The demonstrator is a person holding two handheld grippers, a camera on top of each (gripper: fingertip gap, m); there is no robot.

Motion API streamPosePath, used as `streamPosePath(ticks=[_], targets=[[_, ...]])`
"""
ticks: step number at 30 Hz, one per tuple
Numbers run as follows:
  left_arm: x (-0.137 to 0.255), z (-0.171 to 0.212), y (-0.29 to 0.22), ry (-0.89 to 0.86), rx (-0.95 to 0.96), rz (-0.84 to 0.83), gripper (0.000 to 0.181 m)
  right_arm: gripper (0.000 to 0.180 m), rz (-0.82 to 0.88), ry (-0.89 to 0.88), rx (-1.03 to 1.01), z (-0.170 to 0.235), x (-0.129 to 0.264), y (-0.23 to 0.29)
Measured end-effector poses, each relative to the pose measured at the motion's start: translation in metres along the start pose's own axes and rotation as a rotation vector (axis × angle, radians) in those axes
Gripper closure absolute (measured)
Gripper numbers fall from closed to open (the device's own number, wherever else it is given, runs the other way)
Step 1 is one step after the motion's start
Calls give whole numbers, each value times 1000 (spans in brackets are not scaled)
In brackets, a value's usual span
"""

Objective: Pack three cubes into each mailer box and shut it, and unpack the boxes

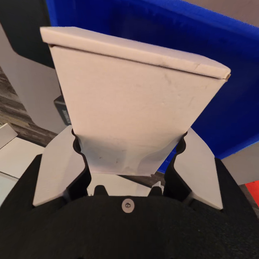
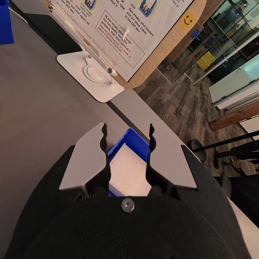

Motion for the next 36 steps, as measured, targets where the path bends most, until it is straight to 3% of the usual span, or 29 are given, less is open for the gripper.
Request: streamPosePath(ticks=[8,17,21,26,36], targets=[[70,-8,0,5,-11,-139,47,119,27,35,9,5,5,-5],[132,-114,-64,-173,-178,-111,47,119,-61,-9,16,21,29,-10],[130,-172,-100,-232,-256,-41,47,116,-70,-50,8,33,46,-16],[98,-223,-129,-209,-311,45,47,111,-78,-131,-43,42,74,-20],[54,-251,-140,-78,-275,161,47,110,-151,-128,103,50,101,0]])
Point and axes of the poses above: each gripper's, where its closed fingertips meet, x back along the fingers, z out of its underside, y = z × x across the jaws, the point moved 8 cm from there along x, back along the fingers, and after that the axes turned 11 degrees about y, right-handed, at the moved point
